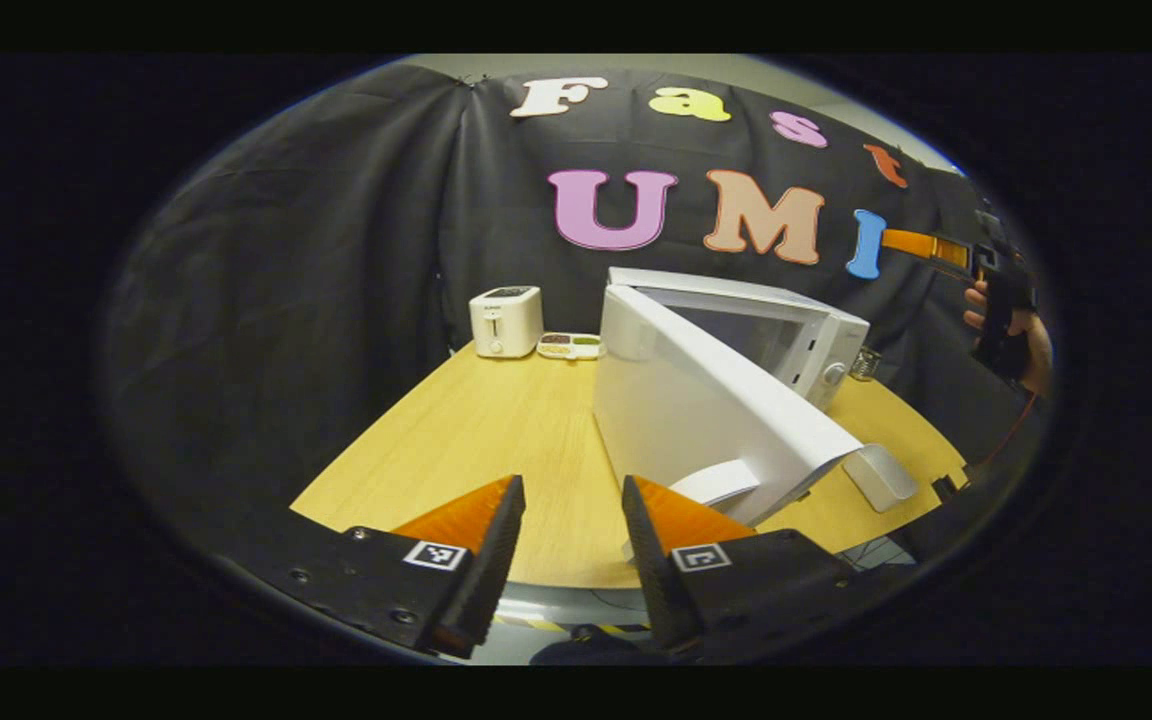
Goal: Open the microwave oven with the left hand, put the food in, and close the microwave oven.
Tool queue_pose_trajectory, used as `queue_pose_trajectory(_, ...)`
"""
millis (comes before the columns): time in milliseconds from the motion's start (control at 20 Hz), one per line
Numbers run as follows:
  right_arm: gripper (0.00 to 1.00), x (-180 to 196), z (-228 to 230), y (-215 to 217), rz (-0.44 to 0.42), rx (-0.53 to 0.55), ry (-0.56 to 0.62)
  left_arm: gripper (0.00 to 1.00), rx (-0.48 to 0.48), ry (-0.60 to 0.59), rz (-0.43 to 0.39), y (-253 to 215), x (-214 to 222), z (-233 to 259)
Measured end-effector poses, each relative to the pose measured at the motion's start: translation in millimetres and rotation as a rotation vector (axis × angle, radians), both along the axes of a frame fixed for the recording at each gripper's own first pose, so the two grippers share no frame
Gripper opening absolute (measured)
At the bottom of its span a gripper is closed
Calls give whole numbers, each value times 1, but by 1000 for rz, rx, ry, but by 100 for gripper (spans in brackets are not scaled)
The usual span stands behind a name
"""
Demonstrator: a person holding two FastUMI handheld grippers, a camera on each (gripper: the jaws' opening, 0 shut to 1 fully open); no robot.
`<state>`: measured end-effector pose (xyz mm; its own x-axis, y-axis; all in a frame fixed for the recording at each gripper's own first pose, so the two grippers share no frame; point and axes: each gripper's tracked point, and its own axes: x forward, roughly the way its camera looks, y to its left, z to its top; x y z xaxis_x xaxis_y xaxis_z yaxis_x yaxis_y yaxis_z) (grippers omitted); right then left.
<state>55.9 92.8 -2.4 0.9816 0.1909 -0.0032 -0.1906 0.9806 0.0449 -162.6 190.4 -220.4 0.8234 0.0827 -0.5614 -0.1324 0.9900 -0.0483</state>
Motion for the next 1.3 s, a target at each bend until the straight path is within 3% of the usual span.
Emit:
queue_pose_trajectory(100,78,-1,2,-3,3,21,2,46,9,24,-27,-14,0,-6)
queue_pose_trajectory(200,78,1,8,-10,-7,37,-1,19,57,48,-48,-19,0,-12)
queue_pose_trajectory(300,78,1,15,-16,-17,25,-20,3,116,75,-50,-20,-1,-20)
queue_pose_trajectory(650,78,-6,24,-19,1,36,-11,1,55,84,-83,-64,13,-31)
queue_pose_trajectory(900,77,-15,32,-21,25,33,-24,1,73,100,-132,-93,29,-36)
queue_pose_trajectory(950,78,-17,33,-22,31,29,-27,0,81,100,-151,-99,32,-36)
queue_pose_trajectory(1000,89,-17,34,-23,36,25,-32,1,89,97,-164,-105,36,-36)
queue_pose_trajectory(1300,88,-21,43,-32,78,10,-53,0,105,92,-203,-137,65,-40)
